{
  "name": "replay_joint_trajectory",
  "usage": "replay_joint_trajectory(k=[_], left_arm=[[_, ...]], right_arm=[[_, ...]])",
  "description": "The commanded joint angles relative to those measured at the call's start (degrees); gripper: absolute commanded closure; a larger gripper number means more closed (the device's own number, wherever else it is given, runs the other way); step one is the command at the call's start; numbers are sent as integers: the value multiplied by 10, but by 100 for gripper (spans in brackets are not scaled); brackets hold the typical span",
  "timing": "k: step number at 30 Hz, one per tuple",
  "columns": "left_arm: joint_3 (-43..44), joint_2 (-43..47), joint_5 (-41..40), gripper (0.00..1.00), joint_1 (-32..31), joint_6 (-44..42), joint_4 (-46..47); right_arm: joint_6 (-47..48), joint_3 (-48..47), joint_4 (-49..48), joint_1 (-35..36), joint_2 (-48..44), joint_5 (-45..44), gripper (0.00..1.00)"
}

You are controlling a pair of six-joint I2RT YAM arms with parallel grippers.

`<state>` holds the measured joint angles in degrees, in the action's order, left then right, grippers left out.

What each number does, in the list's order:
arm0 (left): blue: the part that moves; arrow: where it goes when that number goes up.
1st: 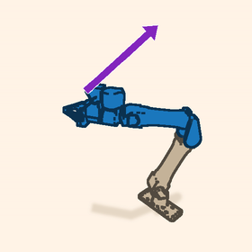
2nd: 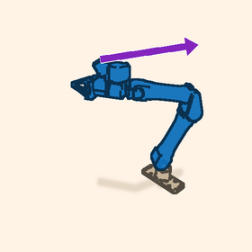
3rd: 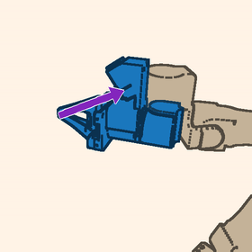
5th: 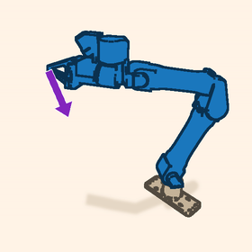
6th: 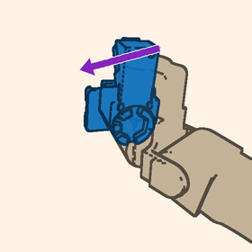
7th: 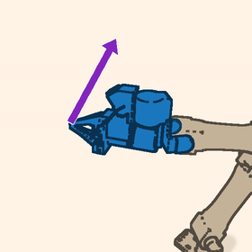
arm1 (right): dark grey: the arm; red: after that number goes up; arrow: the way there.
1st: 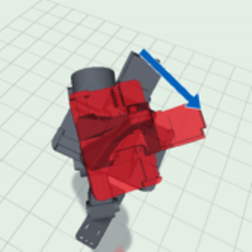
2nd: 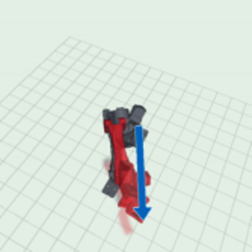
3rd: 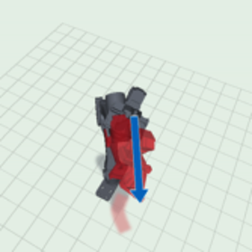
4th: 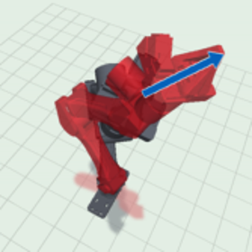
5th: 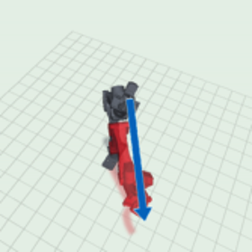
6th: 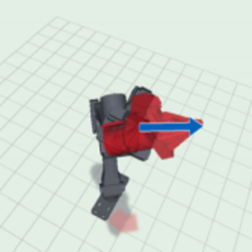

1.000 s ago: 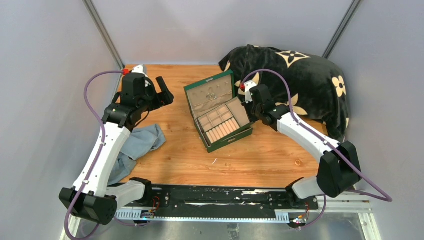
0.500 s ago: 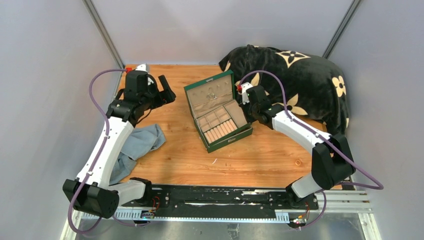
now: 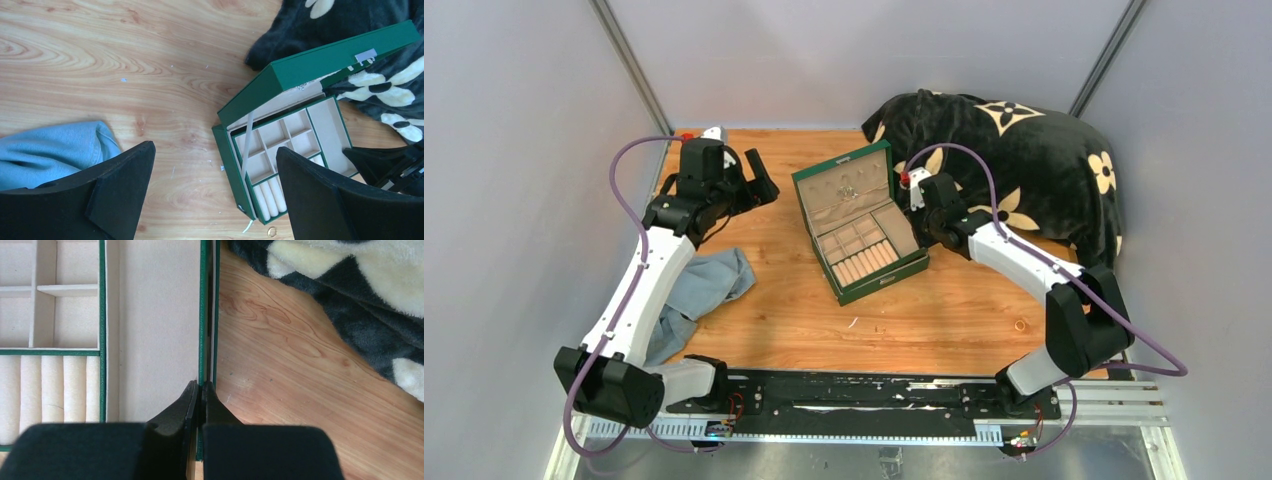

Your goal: Organize the mixed jewelry

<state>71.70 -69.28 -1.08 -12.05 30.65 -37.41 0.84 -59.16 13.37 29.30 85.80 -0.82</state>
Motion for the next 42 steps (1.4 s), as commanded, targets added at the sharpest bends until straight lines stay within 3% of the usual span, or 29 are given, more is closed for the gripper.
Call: replay_joint_trajectory(k=[1,13,42], left_arm=[[22,-7,7,4,7,3,15],[29,-9,22,4,11,-5,8],[31,-26,41,4,12,5,22]], right_arm=[[-41,6,-32,-15,6,47,100],[-75,13,-58,-29,5,67,100],[-33,53,-111,-23,7,12,100]])
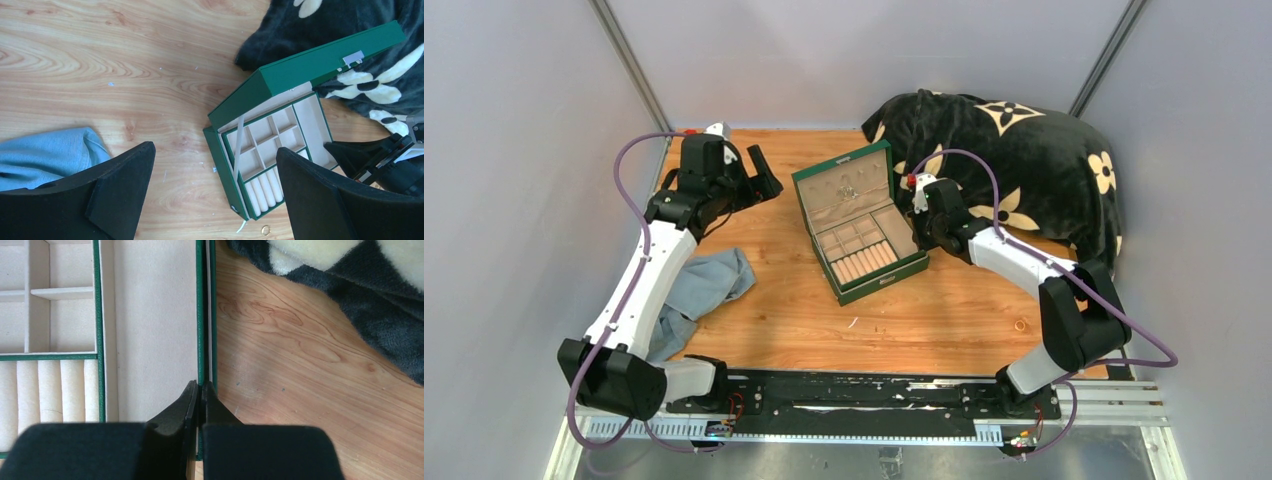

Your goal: Organize the mixed jewelry

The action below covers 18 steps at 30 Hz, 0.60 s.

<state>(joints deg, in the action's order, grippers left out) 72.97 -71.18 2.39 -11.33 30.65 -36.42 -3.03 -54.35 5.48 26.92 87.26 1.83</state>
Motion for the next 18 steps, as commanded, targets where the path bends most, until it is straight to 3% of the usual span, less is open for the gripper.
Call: replay_joint_trajectory(k=[1,9,18], left_arm=[[20,-8,6,4,5,5,11],[23,-14,7,4,5,5,14],[26,-26,15,4,5,9,21]], right_arm=[[6,4,-33,1,-6,-14,100],[18,29,-66,1,-19,-48,100],[1,25,-57,1,-15,4,97]])
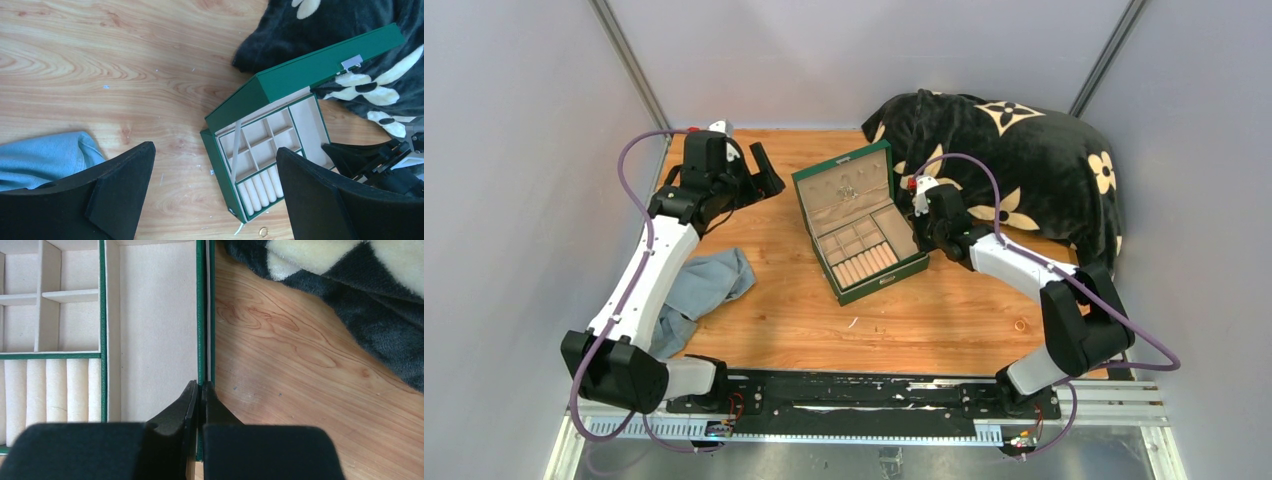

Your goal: Organize the mixed jewelry

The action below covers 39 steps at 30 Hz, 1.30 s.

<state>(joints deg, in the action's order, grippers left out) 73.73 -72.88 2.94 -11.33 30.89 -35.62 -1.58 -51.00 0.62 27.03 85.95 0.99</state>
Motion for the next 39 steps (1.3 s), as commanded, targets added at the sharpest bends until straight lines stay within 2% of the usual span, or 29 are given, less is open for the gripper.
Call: replay_joint_trajectory(k=[1,7,16,27,33,36,38,39], left_arm=[[19,-10,10,4,5,6,13],[18,-16,17,4,5,8,18],[18,-18,17,4,5,6,18],[19,-28,26,4,5,5,21],[22,-31,31,4,5,3,19],[22,-30,33,4,5,2,18],[21,-30,33,4,5,2,17],[21,-29,34,4,5,1,18]], right_arm=[[-13,-13,-8,0,1,17,98],[-12,-31,20,0,13,33,100],[-25,-24,0,0,15,79,100],[-36,-15,2,0,38,72,100],[-32,-27,31,0,32,56,86],[-31,-33,41,0,20,55,85],[-31,-37,48,0,13,54,88],[-29,-36,50,0,10,54,97]])
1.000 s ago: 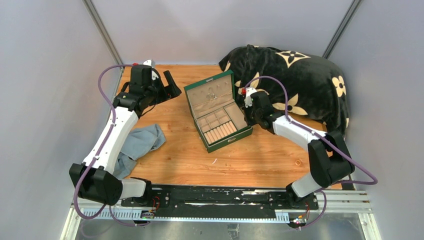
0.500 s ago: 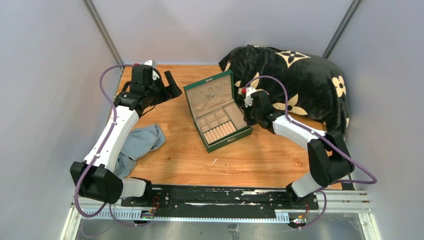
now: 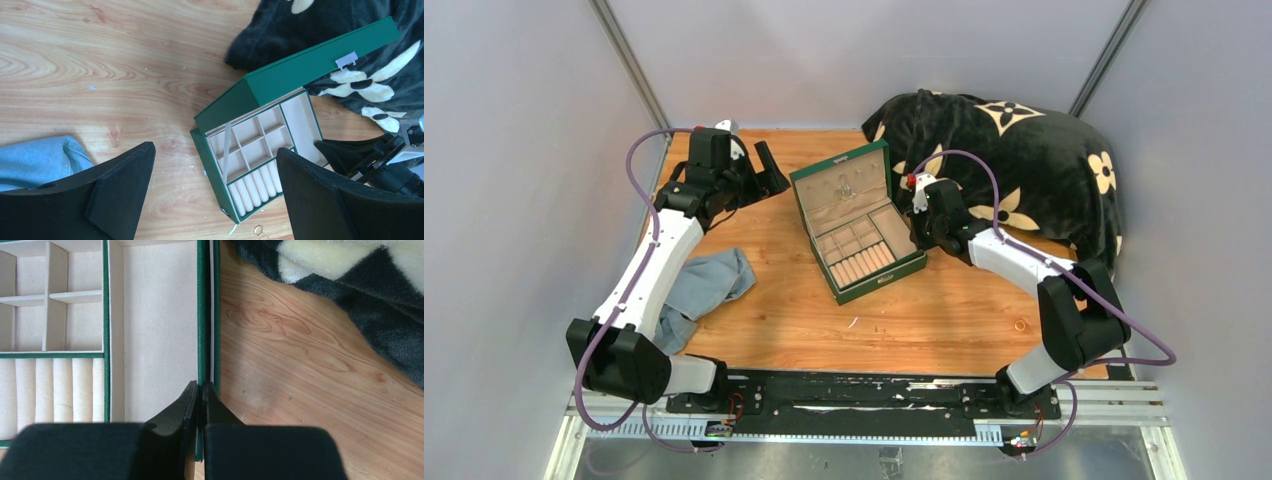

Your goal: Organize the mixed jewelry

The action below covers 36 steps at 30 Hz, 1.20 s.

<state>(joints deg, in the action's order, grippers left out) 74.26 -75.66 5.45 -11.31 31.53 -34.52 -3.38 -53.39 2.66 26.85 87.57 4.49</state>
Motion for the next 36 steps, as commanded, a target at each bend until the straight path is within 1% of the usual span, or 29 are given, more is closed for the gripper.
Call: replay_joint_trajectory(k=[1,7,14,17,24,36], left_arm=[[15,-1,9,4,5,-5,7],[13,0,14,4,5,-3,7],[9,9,14,4,5,-2,4],[7,10,17,4,5,-2,4],[4,19,19,4,5,-1,3],[-15,43,13,4,5,0,-2]], right_arm=[[-10,-11,29,1,-9,20,100],[-18,4,19,0,-25,24,100],[-48,40,-38,-12,-72,50,100],[-51,43,-42,-17,-81,56,100],[-52,46,-42,-21,-75,64,100],[-50,68,-53,-25,-72,30,100]])
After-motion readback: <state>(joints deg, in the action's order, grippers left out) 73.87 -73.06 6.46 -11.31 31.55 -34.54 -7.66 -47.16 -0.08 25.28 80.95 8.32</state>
